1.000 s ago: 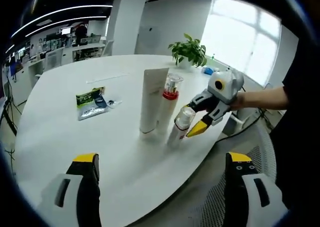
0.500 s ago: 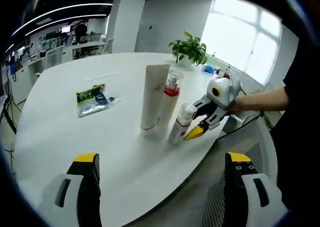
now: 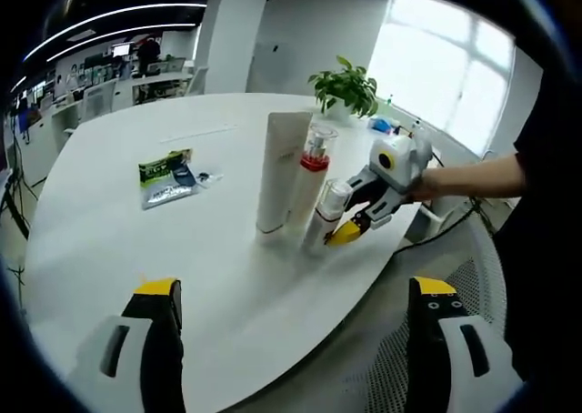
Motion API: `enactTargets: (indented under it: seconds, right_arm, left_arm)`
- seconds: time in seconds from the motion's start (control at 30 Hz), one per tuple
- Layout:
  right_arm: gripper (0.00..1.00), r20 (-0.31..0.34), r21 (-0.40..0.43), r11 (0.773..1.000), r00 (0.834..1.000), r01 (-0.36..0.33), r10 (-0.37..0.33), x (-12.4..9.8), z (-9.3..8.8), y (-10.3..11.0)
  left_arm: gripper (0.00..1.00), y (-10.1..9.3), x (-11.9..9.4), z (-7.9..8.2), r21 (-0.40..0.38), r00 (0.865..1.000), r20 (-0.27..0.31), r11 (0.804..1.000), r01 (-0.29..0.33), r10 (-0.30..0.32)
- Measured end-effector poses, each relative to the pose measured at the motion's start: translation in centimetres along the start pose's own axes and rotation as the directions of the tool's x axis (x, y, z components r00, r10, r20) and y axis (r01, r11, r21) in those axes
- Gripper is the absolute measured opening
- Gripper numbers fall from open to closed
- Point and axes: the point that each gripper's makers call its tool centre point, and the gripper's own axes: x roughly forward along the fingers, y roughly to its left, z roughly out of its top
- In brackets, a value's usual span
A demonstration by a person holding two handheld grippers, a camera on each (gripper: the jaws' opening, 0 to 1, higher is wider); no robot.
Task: Arrange the skincare products in the storage area until every visible bottle or jar stands upright without overlapping.
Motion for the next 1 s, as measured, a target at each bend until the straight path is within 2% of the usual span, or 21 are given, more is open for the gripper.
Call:
enactTargets:
  seconds: [0.53, 0.8, 0.9, 1.0]
  right_arm:
    - [0.14, -0.016, -0.002, 1.000, 1.000, -0.008, 0.008, -0.2, -0.1, -0.4]
    - [0.25, -0.033, 0.036, 0.999, 0.999, -0.008, 0.009, -1.2, -0.4, 0.7]
    - [0.28, -0.028, 0.082, 0.997, 1.000, 0.012, -0.010, -2.0, -0.1, 0.9]
    - [0.32, -0.024, 0.092, 0.995, 0.999, 0.029, -0.026, -2.7, 0.1, 0.9]
  left_arm:
    - [0.96, -0.1, 0.2, -0.3, -0.006, 1.000, -0.009, 1.000, 0.005, -0.005]
    - [0.95, 0.1, 0.2, -0.3, -0.007, 1.000, -0.013, 1.000, 0.001, -0.001]
    - [0.94, 0.2, 0.1, -0.3, -0.003, 1.000, -0.012, 1.000, -0.004, 0.004]
    - [0.94, 0.4, 0.1, -0.2, -0.005, 1.000, -0.008, 1.000, -0.005, 0.005]
